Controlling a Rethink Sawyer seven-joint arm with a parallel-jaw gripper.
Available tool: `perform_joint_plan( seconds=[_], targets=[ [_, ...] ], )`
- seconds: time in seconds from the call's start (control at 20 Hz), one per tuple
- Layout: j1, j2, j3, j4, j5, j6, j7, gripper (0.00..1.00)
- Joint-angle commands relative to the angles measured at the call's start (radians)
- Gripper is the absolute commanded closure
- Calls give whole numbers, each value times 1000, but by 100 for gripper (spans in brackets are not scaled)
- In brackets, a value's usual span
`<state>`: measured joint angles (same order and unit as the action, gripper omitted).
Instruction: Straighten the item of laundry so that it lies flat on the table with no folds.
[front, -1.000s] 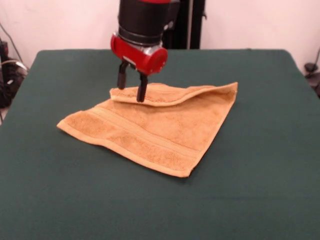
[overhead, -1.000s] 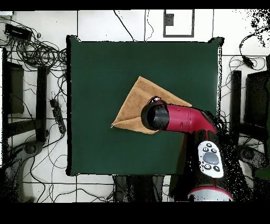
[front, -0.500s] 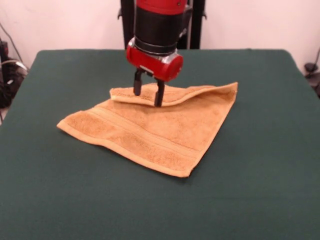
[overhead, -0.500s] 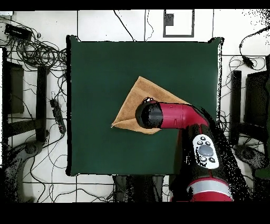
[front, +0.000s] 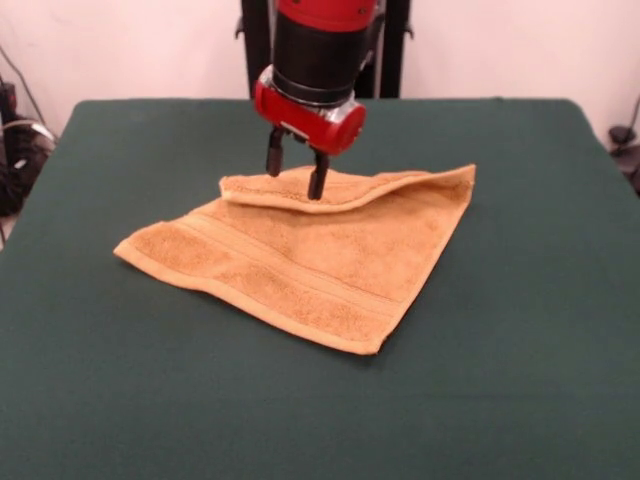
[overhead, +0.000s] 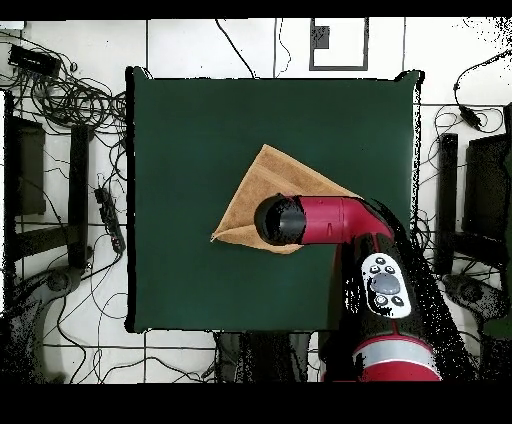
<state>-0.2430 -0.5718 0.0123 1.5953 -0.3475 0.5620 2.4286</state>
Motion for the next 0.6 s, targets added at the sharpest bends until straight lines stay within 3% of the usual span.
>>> perform_joint_plan(
  seconds=[0.05,0.4,0.6],
  targets=[
    [-20,73,83,34,-77,12,-137,0],
    [-53,165,94,-30,-133,-23,-137,0],
    [-65,196,97,-61,-154,28,-150,0]
  ],
)
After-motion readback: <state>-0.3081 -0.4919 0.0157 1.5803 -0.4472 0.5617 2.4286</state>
